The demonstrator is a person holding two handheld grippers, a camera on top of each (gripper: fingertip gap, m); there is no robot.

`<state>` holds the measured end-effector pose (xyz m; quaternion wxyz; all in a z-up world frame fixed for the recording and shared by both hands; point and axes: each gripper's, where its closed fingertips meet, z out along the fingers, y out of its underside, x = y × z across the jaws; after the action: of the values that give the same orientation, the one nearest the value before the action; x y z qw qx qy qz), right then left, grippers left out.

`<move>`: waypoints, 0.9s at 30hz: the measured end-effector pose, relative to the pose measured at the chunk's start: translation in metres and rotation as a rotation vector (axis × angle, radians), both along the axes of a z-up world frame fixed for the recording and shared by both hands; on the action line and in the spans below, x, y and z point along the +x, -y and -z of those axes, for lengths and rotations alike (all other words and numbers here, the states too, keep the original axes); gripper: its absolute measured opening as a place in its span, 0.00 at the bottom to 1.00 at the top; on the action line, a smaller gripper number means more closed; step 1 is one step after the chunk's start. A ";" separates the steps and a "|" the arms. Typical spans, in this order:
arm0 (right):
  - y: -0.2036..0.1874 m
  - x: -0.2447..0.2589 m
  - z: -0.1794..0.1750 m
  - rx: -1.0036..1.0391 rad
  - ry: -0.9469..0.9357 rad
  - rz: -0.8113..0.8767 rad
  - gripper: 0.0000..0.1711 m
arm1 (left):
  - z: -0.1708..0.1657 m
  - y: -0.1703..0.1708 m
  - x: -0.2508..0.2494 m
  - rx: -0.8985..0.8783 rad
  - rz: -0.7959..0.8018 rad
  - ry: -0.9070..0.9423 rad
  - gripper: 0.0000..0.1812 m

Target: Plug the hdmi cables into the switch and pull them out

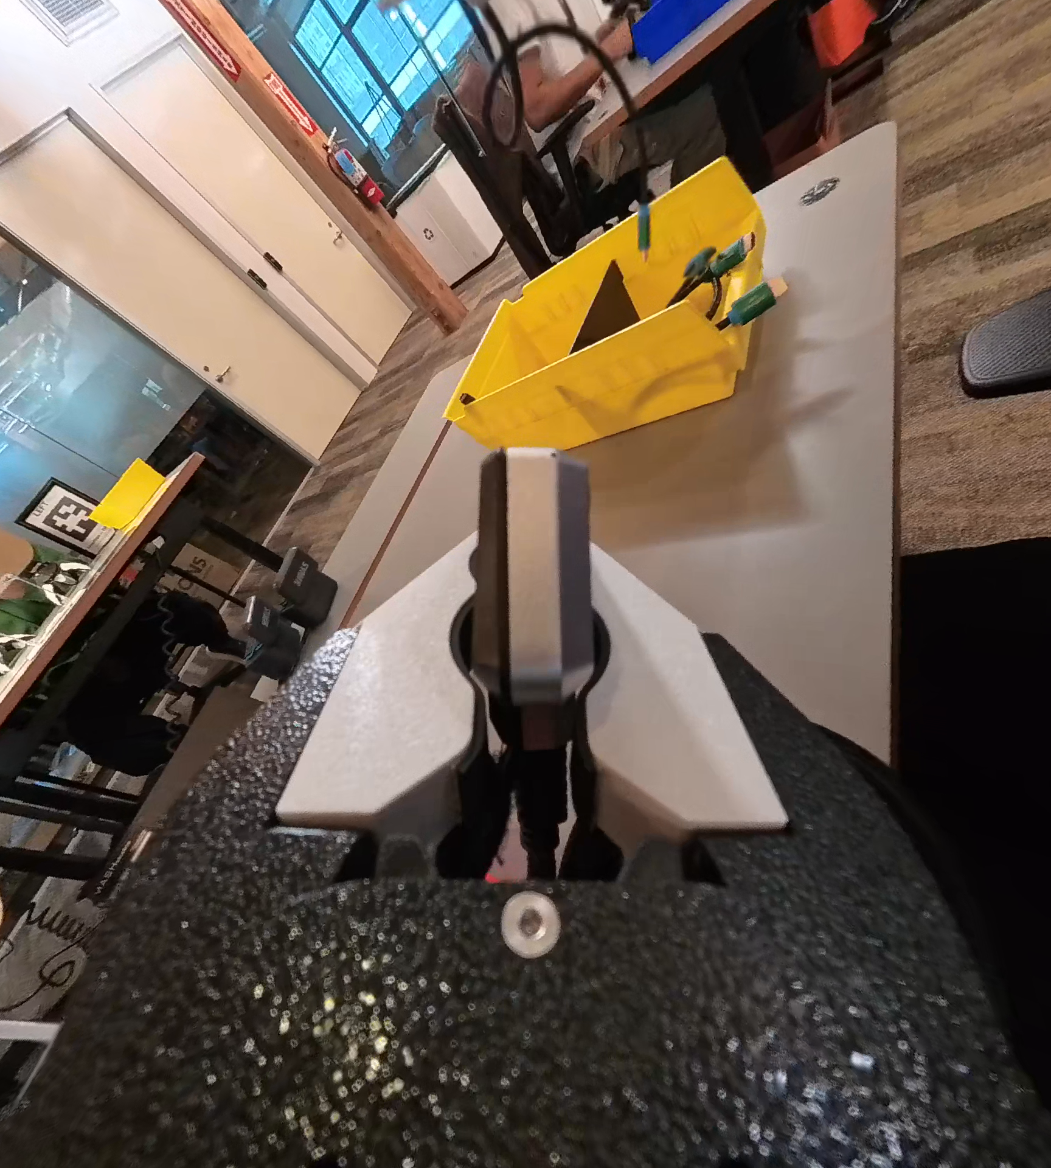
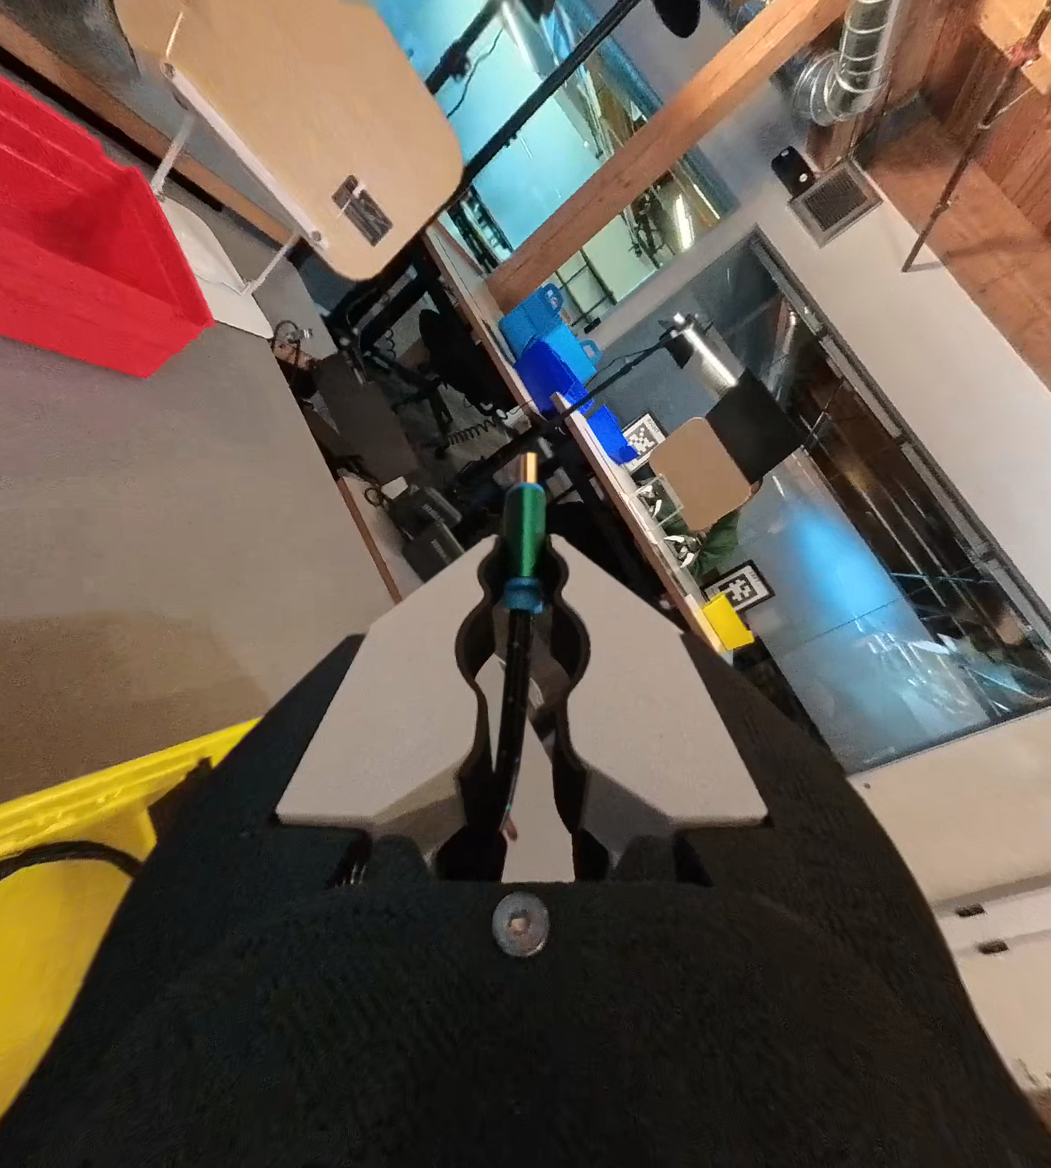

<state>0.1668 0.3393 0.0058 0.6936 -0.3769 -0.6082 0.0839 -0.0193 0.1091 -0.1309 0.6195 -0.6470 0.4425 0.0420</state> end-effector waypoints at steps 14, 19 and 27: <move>0.019 0.020 0.227 -0.606 1.055 0.158 0.07 | -0.004 -0.007 -0.009 0.020 -0.020 0.059 0.11; -0.004 0.058 0.255 -0.692 1.285 0.600 0.09 | -0.006 -0.007 -0.013 0.029 -0.027 0.074 0.11; 0.014 0.007 0.186 -0.575 0.881 0.467 0.37 | -0.012 -0.011 -0.020 0.006 0.023 0.231 0.11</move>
<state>0.1733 0.3254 -0.1797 0.2444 -0.6740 -0.6932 -0.0745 -0.0390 0.1197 -0.1192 0.6689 -0.6403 0.3756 -0.0387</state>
